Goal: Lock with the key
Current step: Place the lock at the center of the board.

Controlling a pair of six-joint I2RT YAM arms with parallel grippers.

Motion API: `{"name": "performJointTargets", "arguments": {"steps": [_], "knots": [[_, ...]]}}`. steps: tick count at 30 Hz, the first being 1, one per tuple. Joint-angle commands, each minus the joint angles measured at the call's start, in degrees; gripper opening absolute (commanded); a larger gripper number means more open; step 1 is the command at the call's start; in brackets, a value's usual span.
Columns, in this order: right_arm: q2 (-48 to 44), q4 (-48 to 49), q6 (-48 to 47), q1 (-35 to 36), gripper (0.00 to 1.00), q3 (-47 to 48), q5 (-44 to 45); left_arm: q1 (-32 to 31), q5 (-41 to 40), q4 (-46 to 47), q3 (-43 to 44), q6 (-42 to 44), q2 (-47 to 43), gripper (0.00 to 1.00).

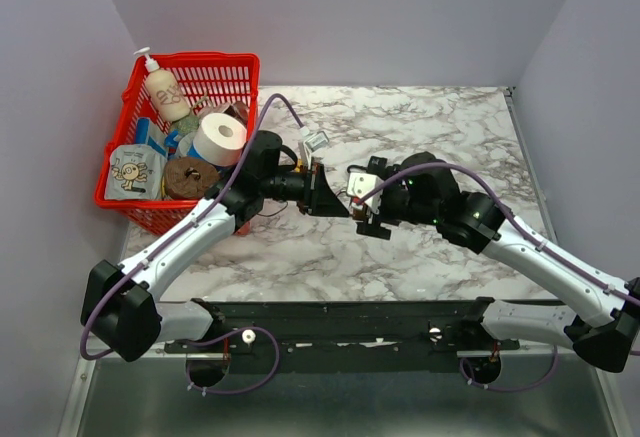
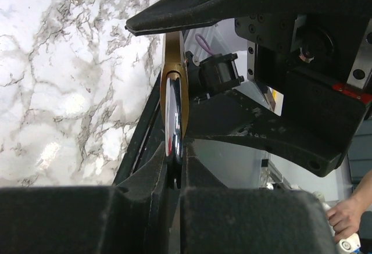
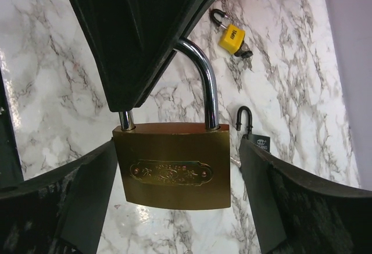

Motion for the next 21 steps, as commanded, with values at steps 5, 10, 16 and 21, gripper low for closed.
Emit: {"name": "performJointTargets", "arguments": {"steps": [5, 10, 16, 21], "knots": [[0.5, 0.8, -1.1, 0.5, 0.68, -0.5, 0.1, -0.2, 2.9, 5.2, 0.9, -1.8, -0.4, 0.0], [0.5, 0.0, 0.0, 0.6, 0.44, -0.2, 0.1, -0.1, 3.6, 5.2, 0.7, -2.0, -0.4, 0.18], [-0.9, -0.8, 4.2, 0.1, 0.23, -2.3, 2.1, 2.5, 2.5, 2.9, 1.0, -0.4, -1.2, 0.88], [0.7, -4.3, 14.0, -6.3, 0.22, -2.9, -0.3, 6.8, -1.5, -2.3, 2.3, 3.4, -3.7, 0.99]]}}
